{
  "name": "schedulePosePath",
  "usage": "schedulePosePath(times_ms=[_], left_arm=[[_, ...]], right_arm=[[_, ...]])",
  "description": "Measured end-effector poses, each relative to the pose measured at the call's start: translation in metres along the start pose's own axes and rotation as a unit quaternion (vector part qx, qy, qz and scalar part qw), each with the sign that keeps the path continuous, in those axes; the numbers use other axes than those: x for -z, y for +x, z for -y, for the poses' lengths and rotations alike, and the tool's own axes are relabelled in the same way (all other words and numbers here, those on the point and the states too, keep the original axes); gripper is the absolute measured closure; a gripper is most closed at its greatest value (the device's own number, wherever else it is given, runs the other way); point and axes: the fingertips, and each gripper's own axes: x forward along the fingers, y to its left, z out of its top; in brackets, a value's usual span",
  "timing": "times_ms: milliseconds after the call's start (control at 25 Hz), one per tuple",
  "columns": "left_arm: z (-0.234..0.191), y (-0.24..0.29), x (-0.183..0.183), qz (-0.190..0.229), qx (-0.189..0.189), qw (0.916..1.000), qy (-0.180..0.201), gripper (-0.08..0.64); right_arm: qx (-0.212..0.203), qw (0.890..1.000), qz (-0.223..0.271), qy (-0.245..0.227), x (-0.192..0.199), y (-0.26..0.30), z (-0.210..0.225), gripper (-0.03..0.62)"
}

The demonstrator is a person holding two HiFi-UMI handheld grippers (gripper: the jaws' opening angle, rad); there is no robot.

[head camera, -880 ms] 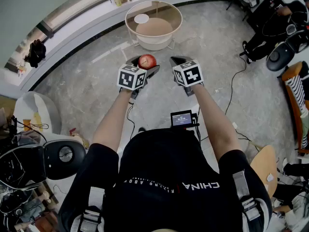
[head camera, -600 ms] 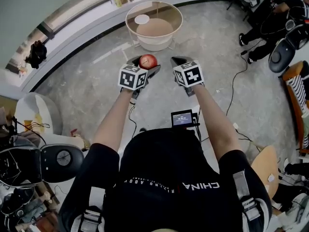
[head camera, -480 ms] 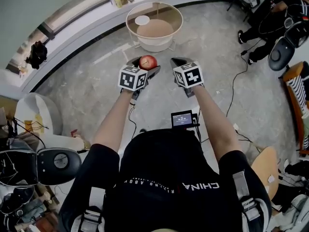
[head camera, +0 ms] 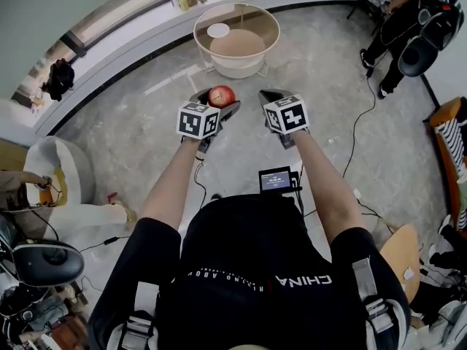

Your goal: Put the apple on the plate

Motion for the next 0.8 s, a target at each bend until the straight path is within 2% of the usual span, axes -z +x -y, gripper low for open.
schedulePosePath(times_ms=[640, 800], left_arm=[[0.002, 0.011, 0.021, -0.023, -0.027, 0.9993, -0.014, 0.137], [0.007, 0.017, 0.022, -0.026, -0.034, 0.9985, -0.034, 0.137]], right_arm=[[-0.023, 1.0, -0.01, 0.002, 0.022, 0.004, 0.013, 0.563], [-0.033, 0.999, -0.013, 0.006, 0.027, 0.0, 0.023, 0.563]])
